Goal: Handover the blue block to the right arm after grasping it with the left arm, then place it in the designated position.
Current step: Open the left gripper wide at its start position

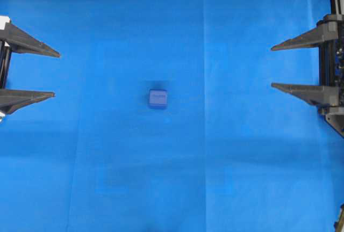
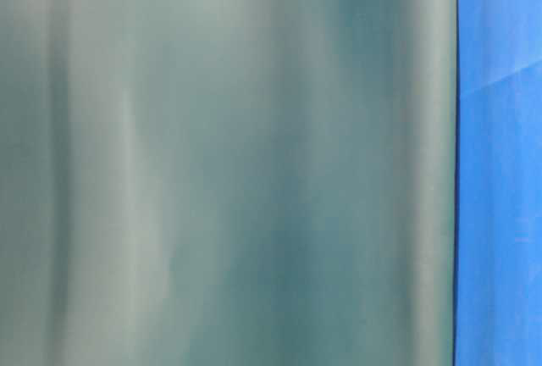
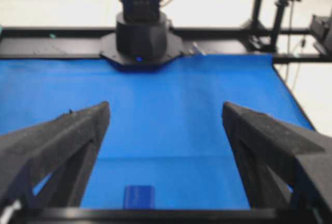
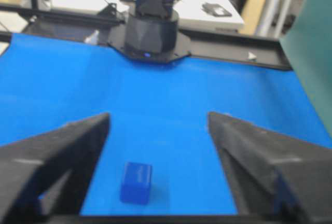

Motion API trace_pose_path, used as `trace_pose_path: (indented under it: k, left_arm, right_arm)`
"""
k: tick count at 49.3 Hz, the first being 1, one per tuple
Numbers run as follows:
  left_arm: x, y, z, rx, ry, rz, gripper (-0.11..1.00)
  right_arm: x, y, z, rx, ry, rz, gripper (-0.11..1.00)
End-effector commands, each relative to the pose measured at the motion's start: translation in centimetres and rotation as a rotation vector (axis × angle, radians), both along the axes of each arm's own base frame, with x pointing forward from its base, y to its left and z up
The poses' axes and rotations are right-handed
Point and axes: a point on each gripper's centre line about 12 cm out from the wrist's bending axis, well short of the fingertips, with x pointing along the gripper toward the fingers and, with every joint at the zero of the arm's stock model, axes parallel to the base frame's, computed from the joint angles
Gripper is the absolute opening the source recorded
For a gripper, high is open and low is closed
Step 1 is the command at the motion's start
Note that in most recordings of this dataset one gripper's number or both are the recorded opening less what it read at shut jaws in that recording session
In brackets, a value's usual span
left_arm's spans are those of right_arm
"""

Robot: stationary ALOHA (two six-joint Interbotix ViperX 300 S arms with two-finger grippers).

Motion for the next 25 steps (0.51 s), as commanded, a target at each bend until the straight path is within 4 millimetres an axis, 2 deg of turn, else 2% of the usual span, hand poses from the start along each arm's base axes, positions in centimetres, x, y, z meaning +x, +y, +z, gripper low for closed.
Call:
trace_pose_path:
  k: [1, 3, 15, 25]
  left_arm:
    - [0.2, -0.1, 0.5, 0.000, -0.015, -0.005, 0.92]
    - [0.2, -0.1, 0.5, 0.000, -0.017, -0.005, 0.92]
    - [0.4, -0.1, 0.7, 0.001, -0.026, -0.005, 0.92]
    - [3.0, -0.1, 0.5, 0.002, -0.020, 0.006, 0.92]
  right_arm:
    - [0.3, 0.0, 0.9, 0.004, -0.020, -0.002, 0.91]
    - [0.3, 0.0, 0.9, 0.006, -0.020, -0.002, 0.97]
    - [0.4, 0.0, 0.9, 0.007, -0.015, -0.002, 0.98]
    - [0.6, 0.0, 0.5, 0.008, -0.003, -0.002, 0.98]
